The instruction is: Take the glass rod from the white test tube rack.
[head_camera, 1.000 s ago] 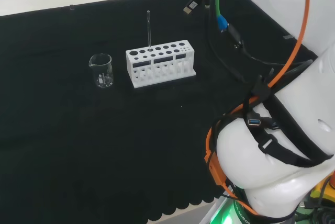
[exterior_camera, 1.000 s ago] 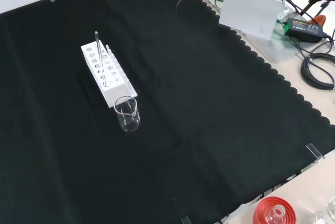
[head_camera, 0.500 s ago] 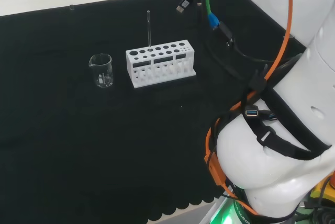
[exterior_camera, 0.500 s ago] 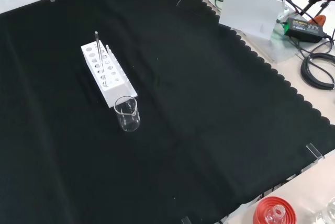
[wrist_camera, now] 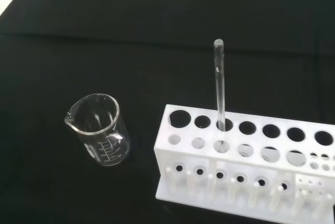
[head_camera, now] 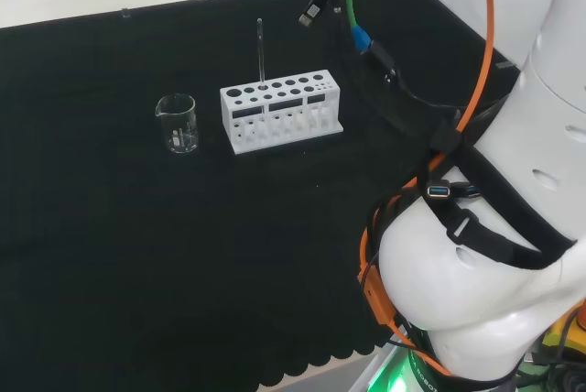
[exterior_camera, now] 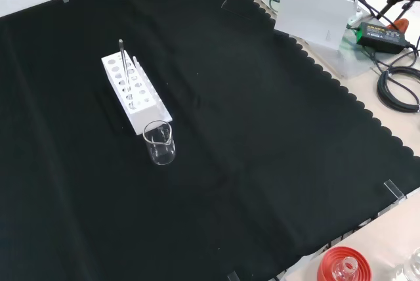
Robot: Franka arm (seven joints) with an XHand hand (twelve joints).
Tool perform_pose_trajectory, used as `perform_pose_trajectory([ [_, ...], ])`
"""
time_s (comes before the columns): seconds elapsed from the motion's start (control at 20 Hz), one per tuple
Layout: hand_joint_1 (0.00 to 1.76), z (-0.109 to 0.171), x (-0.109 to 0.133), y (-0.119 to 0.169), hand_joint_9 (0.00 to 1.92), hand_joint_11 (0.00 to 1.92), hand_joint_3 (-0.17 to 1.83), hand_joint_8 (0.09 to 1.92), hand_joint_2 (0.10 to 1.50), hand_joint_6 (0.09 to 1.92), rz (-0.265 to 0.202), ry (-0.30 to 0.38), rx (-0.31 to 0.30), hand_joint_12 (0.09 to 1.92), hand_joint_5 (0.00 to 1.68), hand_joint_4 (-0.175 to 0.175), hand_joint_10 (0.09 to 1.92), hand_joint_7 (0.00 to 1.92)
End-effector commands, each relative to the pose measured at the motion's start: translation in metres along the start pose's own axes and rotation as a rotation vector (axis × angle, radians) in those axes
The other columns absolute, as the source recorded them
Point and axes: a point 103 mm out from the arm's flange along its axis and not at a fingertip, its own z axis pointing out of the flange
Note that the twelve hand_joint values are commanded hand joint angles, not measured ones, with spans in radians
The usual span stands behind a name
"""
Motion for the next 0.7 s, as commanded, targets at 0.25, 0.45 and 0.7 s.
perform_pose_trajectory([
  [0.25, 0.43, 0.021, -0.008, 0.022, 0.49, 0.44, 0.38, 0.92, 1.06, 0.72, -0.042, 0.023, 0.007, 1.36, 0.27, -0.085, 0.89, 0.24],
  [0.45, 0.42, 0.029, -0.011, 0.032, 0.49, 0.44, 0.38, 0.91, 1.06, 0.72, -0.046, 0.024, 0.025, 1.36, 0.27, -0.084, 0.89, 0.25],
  [0.7, 0.41, 0.040, -0.012, 0.040, 0.49, 0.44, 0.38, 0.91, 1.05, 0.73, -0.057, 0.018, 0.047, 1.36, 0.27, -0.084, 0.89, 0.25],
])
